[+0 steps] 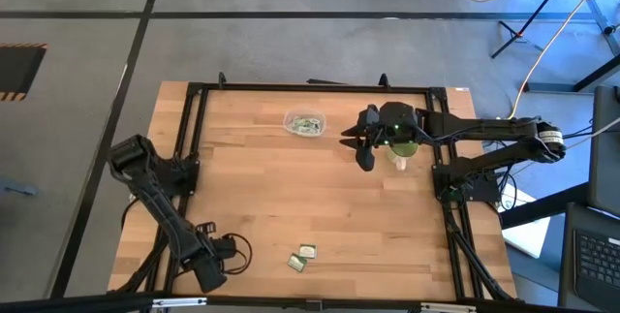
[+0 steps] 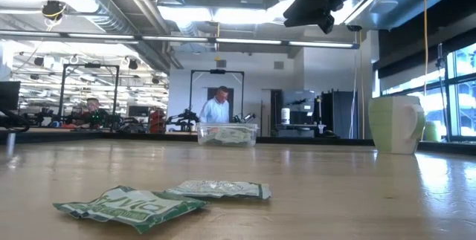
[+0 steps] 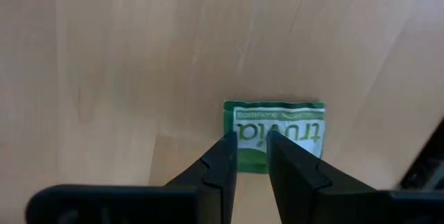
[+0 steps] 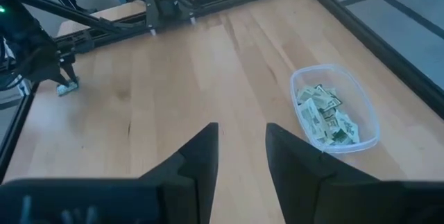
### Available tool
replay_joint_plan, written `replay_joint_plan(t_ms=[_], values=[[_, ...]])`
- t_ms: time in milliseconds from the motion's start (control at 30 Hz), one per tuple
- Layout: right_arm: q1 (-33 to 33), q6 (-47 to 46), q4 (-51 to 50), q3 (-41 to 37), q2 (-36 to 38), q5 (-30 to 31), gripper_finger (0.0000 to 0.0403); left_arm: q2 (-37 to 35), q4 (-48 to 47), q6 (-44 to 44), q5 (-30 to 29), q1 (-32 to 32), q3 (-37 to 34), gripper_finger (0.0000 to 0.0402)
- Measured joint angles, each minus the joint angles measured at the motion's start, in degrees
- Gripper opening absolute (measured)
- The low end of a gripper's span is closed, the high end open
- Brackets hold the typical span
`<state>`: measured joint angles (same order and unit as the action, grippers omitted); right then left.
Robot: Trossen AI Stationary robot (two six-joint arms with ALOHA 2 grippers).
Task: Pick and place items into bin
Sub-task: Put the bottom left white stevia packet into the bin
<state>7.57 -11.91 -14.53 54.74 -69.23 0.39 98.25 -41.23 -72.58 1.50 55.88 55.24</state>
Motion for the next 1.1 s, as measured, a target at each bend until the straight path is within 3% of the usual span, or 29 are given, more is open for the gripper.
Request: replay_joint_plan(t_ms=[567,900,1100], values=[[0.0,0.2,-1.0,0.1,0.0,0.0,0.0124,0.9,-0.5,1.4,0.1,0.0,0.1,0.0016],[0.0,0.6,-1.6,0.1,0.0,0.0,0.0124,0.9,0.1,1.3,0.1,-0.1,0.0,0.0066],[0.0,0.6,-1.7,0.1,0.0,0.0,0.0124,0.9,-0.3,1.4,-0.1,-0.1,0.0,0.0041]])
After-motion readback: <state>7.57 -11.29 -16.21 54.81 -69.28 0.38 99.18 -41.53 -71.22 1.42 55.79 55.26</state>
